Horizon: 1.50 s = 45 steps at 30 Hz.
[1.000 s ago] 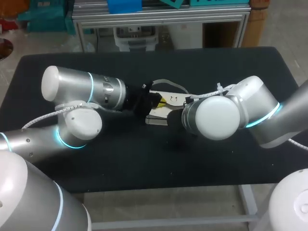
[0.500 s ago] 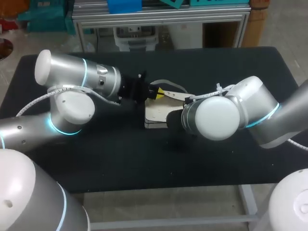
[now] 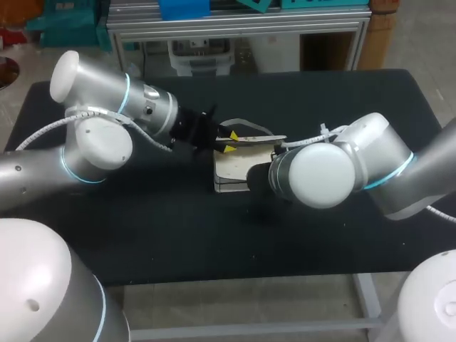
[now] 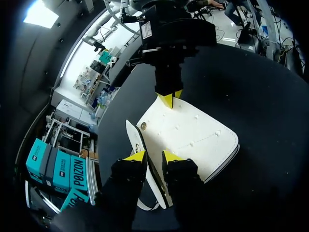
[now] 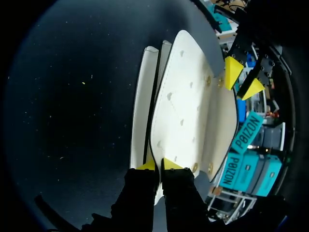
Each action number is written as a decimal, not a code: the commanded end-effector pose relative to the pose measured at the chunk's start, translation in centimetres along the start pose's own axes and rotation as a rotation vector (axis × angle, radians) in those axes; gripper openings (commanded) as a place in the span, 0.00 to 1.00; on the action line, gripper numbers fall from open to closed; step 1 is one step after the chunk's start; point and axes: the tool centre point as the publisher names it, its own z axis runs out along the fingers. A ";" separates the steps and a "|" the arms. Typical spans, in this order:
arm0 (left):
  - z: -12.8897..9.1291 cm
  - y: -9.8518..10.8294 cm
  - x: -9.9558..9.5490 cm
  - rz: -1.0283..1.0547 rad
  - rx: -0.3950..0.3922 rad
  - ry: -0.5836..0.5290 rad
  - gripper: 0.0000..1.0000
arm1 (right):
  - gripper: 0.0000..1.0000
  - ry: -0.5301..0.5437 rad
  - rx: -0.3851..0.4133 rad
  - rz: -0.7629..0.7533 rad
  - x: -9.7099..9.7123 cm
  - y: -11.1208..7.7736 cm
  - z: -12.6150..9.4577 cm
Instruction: Pick up the bag, open it, inspect its contents, close it, and place it on the opposite side
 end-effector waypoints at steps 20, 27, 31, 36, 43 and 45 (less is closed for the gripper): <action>4.1 2.6 -1.3 -0.109 -0.089 0.057 0.41 | 0.00 -0.083 -0.009 0.000 0.8 -0.3 0.4; 4.3 3.4 -1.6 -0.143 -0.108 0.065 0.15 | 0.00 -0.083 -0.009 0.000 0.8 -0.3 0.4; 4.0 3.4 -1.6 -0.154 -0.110 0.068 0.00 | 0.00 -0.083 -0.009 0.000 0.8 -0.3 0.4; 3.7 3.3 -1.4 -0.161 -0.120 0.096 0.00 | 0.00 -0.083 -0.009 0.000 0.8 -0.3 0.4; 3.4 3.0 -1.4 -0.188 -0.111 0.114 0.00 | 0.00 -0.083 -0.009 0.000 0.8 -0.3 0.4; 3.3 3.0 -1.5 -0.200 -0.103 0.106 0.00 | 0.00 -0.083 -0.008 -0.001 0.6 -0.3 0.2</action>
